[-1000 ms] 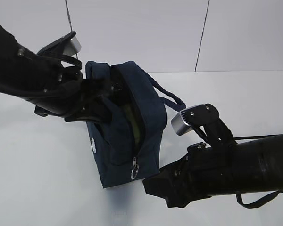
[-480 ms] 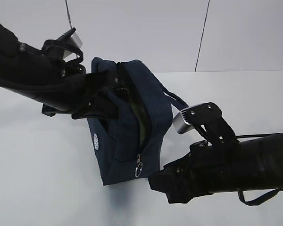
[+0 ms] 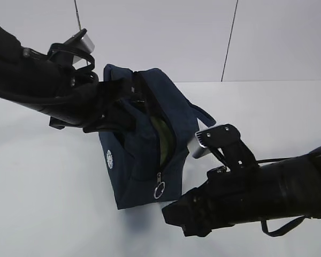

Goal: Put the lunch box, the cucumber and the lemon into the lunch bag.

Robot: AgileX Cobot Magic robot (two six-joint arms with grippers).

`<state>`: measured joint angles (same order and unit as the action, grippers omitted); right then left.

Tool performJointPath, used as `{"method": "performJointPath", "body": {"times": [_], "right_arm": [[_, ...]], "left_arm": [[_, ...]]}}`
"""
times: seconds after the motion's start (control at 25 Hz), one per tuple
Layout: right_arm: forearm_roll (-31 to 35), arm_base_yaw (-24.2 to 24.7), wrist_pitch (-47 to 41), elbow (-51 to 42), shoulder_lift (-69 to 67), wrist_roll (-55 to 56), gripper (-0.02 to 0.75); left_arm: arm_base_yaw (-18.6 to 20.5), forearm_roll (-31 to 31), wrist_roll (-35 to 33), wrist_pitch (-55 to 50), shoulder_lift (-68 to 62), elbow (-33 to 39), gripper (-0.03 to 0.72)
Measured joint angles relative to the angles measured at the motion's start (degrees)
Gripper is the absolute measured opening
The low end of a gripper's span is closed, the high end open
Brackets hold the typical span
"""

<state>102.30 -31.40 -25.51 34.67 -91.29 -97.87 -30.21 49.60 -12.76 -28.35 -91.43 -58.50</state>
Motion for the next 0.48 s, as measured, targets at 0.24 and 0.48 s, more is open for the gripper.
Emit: {"method": "performJointPath", "body": {"times": [0.24,0.48], "right_arm": [[0.0,0.0,-0.4,3.1,-4.0,-1.5,0.365],[0.0,0.0,-0.4,6.0,-9.1,-2.4,0.365]], "left_arm": [[0.0,0.1,-0.2,0.3,0.0,0.0,-0.003],[0.0,0.5,-0.2,0.5,0.0,0.0,-0.003]]}}
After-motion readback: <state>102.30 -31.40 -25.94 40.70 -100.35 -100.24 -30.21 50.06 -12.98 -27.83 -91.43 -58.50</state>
